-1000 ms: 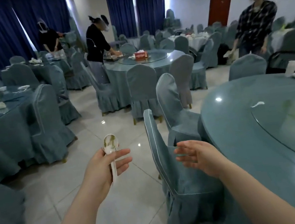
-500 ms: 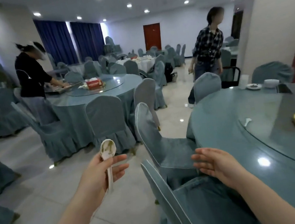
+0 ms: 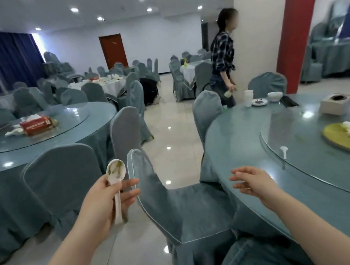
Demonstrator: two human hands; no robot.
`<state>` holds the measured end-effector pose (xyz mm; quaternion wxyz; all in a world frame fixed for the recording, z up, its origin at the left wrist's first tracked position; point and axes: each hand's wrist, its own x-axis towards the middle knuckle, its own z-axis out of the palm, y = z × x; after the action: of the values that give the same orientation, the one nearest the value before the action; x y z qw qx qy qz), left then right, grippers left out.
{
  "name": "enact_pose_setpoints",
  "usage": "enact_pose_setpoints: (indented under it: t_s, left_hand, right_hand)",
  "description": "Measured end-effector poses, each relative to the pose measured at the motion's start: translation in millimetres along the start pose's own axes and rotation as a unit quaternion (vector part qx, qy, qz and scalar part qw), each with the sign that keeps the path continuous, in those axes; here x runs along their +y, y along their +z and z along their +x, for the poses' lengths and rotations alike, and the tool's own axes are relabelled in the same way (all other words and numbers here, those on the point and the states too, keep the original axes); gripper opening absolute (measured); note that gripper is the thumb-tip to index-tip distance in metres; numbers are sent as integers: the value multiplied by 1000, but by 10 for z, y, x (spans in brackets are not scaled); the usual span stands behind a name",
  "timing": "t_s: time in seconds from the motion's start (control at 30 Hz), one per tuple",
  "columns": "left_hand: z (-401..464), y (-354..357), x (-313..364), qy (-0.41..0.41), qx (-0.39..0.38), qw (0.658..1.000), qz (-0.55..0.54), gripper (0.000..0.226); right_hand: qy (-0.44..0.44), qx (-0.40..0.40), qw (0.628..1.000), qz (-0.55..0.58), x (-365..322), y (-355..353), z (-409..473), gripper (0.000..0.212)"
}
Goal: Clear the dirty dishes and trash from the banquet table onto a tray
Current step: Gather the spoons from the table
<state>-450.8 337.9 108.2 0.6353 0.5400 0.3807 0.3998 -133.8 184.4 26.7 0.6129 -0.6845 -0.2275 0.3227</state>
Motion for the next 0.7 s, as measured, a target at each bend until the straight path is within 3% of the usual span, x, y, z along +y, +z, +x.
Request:
enact_pose_setpoints:
  t_s: [0.3, 0.7]
  left_hand:
    - [2009, 245, 153, 18, -119, 993, 21, 19]
    - [3973, 824, -163, -124, -314, 941, -21, 23]
  right_hand:
    - [13, 88, 995, -50, -214, 626, 1129, 13]
    - [59, 325, 942, -54, 136, 970, 1858, 10]
